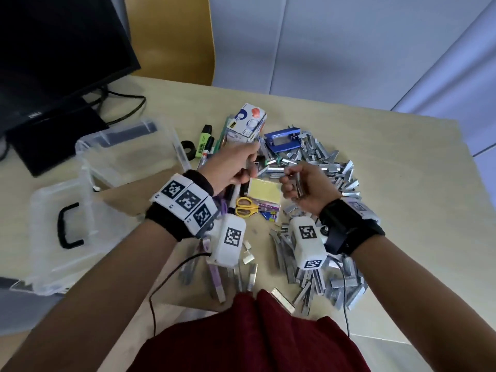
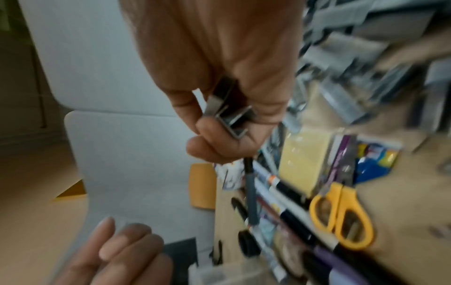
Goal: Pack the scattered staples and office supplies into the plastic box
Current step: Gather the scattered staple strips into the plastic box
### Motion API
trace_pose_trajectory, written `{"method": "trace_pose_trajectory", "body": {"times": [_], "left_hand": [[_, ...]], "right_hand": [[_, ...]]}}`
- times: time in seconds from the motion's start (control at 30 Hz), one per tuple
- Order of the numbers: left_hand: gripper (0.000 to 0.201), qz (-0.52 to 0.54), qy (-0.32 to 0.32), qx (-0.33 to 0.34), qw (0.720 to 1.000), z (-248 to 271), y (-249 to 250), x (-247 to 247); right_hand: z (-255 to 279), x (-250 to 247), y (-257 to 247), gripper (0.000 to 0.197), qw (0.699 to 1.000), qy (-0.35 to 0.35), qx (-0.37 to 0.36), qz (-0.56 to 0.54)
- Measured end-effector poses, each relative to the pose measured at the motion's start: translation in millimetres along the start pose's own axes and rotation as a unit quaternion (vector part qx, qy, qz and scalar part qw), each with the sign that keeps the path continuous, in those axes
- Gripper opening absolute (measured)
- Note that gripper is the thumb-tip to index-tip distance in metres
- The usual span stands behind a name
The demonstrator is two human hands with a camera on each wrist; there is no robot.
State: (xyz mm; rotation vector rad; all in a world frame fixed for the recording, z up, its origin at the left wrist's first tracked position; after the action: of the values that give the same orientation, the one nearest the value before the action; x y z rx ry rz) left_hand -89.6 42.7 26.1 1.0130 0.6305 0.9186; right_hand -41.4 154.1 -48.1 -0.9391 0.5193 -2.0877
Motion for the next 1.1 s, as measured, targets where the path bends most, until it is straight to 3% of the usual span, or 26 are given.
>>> {"method": "trace_pose_trajectory", "body": {"times": [0.13, 0.3, 0.37, 0.47, 0.5, 0.57, 0.67, 0.77, 0.87, 0.97, 1.1], "left_hand": [[0.025, -0.073, 0.059, 0.023, 0.995, 31, 22, -64], [0.023, -0.247, 0.073, -0.037, 0.966, 52, 5, -135], [0.026, -0.382, 0.038, -0.081, 0.92, 57, -14, -151], [0.024, -0.56, -0.05, -0.144, 0.814, 68, -48, -162], [0.023, -0.593, -0.071, -0.155, 0.787, 71, -55, -165], [0.019, -0.622, -0.095, -0.167, 0.759, 72, -63, -167], [0.02, -0.615, -0.111, -0.168, 0.762, 65, -68, -161], [0.017, -0.598, -0.125, -0.174, 0.772, 60, -77, -155], [0.034, -0.598, -0.122, -0.168, 0.775, 57, -83, -155], [0.036, -0.61, -0.116, -0.149, 0.769, 53, -81, -156], [0.03, -0.623, -0.103, -0.101, 0.769, 48, -65, -152]], "right_hand": [[4, 62, 8, 0.022, 0.998, -0.036, 0.021, 0.057], [16, 147, 31, 0.011, 0.983, -0.118, 0.046, 0.135], [21, 171, 44, 0.012, 0.971, -0.124, 0.053, 0.197], [18, 193, 56, 0.035, 0.946, -0.114, 0.01, 0.304], [18, 200, 60, 0.032, 0.932, -0.112, -0.005, 0.343], [17, 211, 70, 0.021, 0.904, -0.104, -0.032, 0.413], [9, 222, 79, 0.019, 0.856, -0.092, -0.074, 0.503], [-1, 223, 84, 0.027, 0.773, -0.081, -0.118, 0.618], [-5, 219, 86, 0.032, 0.706, -0.067, -0.15, 0.689], [-6, 212, 80, 0.039, 0.698, -0.038, -0.163, 0.697], [0, 208, 66, 0.04, 0.724, -0.019, -0.206, 0.658]]}}
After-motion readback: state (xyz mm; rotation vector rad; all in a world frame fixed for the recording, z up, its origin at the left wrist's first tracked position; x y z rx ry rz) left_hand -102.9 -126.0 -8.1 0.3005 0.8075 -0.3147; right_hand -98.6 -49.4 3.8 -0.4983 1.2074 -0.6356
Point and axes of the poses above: each hand's wrist, its own z-axis away from the middle knuckle, its own x-axis out of the palm, y = z × x, the point moved 10 cm from there along -z, towards the middle knuckle, and after that the axes turned 6 degrees about y, right-handed, at the moved point
